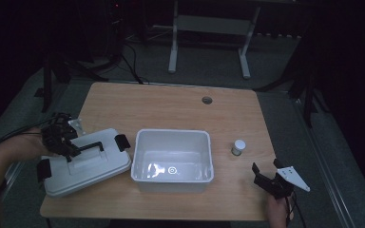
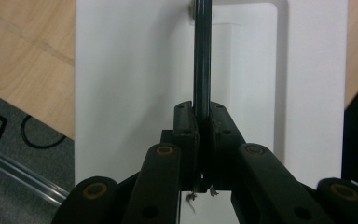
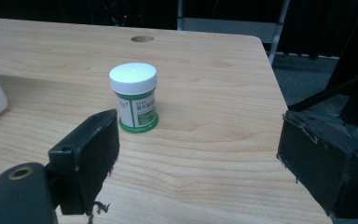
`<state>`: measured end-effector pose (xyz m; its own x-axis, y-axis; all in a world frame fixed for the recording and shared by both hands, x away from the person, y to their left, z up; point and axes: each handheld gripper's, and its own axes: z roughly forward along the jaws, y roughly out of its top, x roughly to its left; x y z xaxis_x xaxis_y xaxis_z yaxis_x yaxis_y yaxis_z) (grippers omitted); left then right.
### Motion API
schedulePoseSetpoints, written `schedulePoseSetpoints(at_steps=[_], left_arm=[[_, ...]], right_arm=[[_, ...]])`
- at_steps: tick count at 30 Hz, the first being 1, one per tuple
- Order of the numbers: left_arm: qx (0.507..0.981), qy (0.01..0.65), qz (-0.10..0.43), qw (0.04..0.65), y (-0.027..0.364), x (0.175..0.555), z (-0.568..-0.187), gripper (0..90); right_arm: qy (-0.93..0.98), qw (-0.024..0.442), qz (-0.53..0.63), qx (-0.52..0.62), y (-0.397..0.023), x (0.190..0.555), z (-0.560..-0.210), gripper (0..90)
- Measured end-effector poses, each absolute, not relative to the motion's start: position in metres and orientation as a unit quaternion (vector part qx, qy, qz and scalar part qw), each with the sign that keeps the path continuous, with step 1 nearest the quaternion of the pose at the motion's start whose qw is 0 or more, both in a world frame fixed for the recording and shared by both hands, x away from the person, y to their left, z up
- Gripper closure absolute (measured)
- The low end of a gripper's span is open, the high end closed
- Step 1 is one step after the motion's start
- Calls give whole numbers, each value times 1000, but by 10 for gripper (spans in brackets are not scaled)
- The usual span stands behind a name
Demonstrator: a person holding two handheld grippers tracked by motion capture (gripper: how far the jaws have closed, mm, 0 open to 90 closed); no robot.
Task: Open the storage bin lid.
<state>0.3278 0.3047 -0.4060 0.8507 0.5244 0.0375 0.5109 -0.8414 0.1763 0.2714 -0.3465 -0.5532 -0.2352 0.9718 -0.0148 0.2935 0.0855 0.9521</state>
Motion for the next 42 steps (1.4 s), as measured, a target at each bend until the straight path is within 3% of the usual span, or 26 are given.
schedulePoseSetpoints(at_steps=[18, 28, 35, 38, 42], left_arm=[[955, 283, 16, 88, 299, 337, -460, 835], [952, 296, -18, 83, 303, 338, -474, 833], [951, 295, -14, 89, 306, 338, -475, 828], [949, 300, -5, 94, 308, 339, -475, 768], [943, 320, -12, 92, 311, 341, -477, 592]], right_arm=[[641, 369, 457, 494, -346, 272, -553, 125], [644, 364, 456, 495, -346, 273, -553, 125], [650, 341, 463, 497, -348, 275, -552, 136], [669, 323, 461, 486, -346, 275, -551, 136], [684, 302, 461, 477, -345, 277, -550, 135]])
